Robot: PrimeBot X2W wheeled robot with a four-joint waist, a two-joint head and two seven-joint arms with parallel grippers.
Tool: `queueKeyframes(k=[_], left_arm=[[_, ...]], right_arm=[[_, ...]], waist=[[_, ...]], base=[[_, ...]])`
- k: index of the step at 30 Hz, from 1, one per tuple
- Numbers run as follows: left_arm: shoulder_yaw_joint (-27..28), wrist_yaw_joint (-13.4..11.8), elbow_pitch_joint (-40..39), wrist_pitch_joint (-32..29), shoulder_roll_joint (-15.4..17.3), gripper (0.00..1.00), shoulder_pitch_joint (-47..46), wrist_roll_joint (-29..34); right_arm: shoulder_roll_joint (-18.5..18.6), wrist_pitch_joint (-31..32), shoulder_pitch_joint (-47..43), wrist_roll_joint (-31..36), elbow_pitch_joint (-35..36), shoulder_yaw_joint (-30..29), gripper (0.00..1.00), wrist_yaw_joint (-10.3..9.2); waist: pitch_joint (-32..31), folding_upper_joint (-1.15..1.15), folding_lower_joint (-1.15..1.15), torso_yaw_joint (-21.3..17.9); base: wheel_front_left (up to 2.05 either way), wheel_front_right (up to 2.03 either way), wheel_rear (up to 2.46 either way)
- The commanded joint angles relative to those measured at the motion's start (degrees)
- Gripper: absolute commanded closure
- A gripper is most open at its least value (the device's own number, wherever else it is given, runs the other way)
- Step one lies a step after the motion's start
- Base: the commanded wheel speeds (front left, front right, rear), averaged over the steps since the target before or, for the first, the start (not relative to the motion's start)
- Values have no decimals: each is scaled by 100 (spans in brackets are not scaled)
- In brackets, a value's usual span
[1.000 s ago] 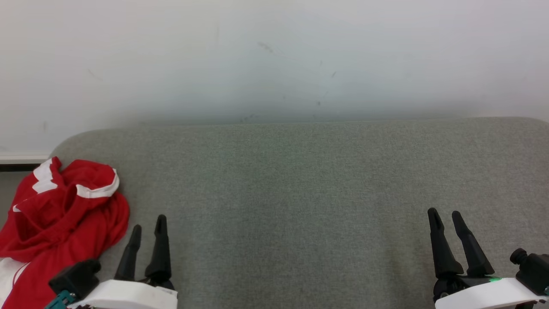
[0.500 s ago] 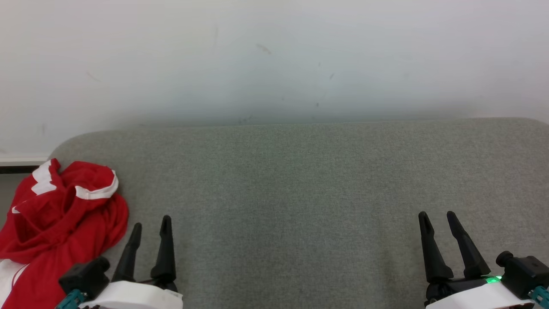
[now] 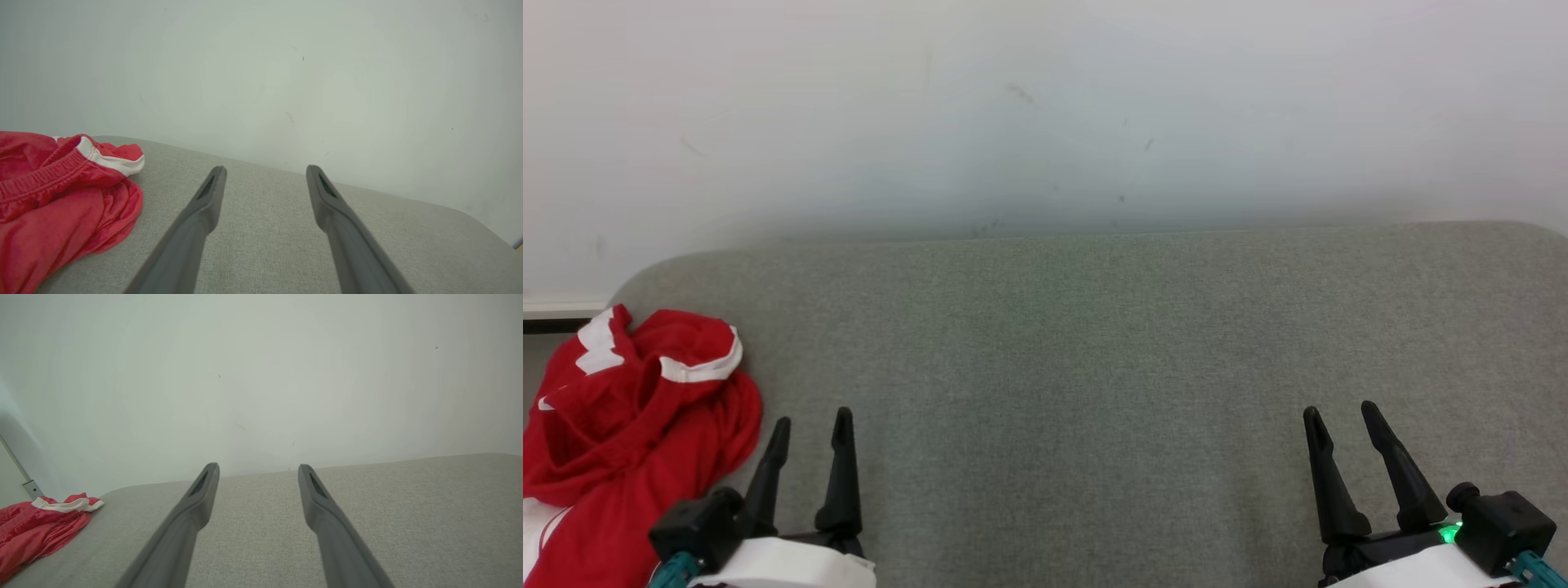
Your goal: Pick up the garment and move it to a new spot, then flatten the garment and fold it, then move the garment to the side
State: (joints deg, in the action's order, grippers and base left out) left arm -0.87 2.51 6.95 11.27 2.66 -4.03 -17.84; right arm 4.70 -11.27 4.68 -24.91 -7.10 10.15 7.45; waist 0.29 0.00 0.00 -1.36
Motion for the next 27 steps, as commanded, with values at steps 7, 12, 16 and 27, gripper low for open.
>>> queueKeyframes(k=[7,12,16,27], left_arm=[[-13,32,-6,135,38,0,12,413],[-11,34,-3,178,37,0,-1,605],[-16,31,6,230,37,0,-7,772],[-16,37,2,341,39,0,1,1264]], right_arm=[[-14,-134,117,324,82,17,0,5],[40,-179,120,432,93,53,0,5],[33,-221,108,564,99,37,0,5],[41,-346,55,897,114,127,0,5]], waist=[[15,0,0,-54],[41,0,0,-74],[45,0,0,-83],[44,0,0,-92]], base=[[0,0,0],[0,0,0],[0,0,0],[0,0,0]])
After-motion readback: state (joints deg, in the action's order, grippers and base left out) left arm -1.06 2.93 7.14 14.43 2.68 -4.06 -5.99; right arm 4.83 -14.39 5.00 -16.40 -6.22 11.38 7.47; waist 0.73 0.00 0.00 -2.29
